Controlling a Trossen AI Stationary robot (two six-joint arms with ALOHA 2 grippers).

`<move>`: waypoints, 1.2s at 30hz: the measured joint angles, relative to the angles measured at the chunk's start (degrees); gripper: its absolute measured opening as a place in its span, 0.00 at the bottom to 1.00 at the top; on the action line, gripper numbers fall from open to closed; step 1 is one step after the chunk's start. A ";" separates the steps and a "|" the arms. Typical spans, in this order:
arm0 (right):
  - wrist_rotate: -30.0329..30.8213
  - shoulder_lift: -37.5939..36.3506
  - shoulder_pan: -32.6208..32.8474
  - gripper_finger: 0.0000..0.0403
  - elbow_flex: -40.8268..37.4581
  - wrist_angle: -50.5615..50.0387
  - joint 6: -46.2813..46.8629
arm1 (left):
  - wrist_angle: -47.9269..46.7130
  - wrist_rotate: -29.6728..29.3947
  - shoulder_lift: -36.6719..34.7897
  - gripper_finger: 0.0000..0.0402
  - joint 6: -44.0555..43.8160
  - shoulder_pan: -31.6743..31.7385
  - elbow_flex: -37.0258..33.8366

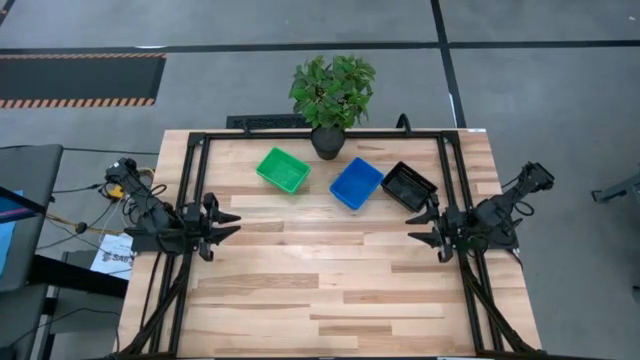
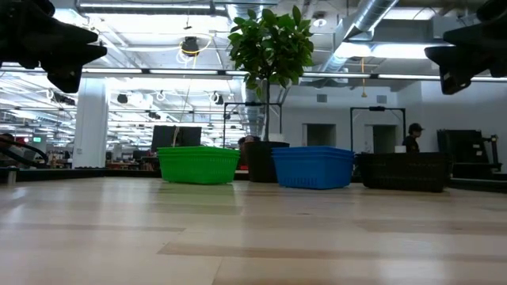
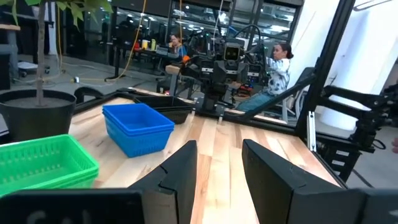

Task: Stack baskets by color
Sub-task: Return to Home Position

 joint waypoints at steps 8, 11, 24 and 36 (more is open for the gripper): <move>0.00 0.00 0.02 0.44 -0.02 -0.07 -1.17 | -0.02 0.39 0.02 0.29 -0.90 0.00 0.00; 0.00 0.00 0.02 0.44 -0.02 -0.10 -1.76 | -0.02 1.10 0.25 0.29 -0.72 0.00 0.00; -0.11 0.00 0.04 0.44 -0.04 -0.10 11.52 | 0.34 19.37 1.14 0.29 -8.29 -0.33 0.07; -0.20 0.00 0.04 0.45 -0.04 -0.10 11.82 | -1.84 45.57 1.66 0.29 -6.57 -0.26 -0.09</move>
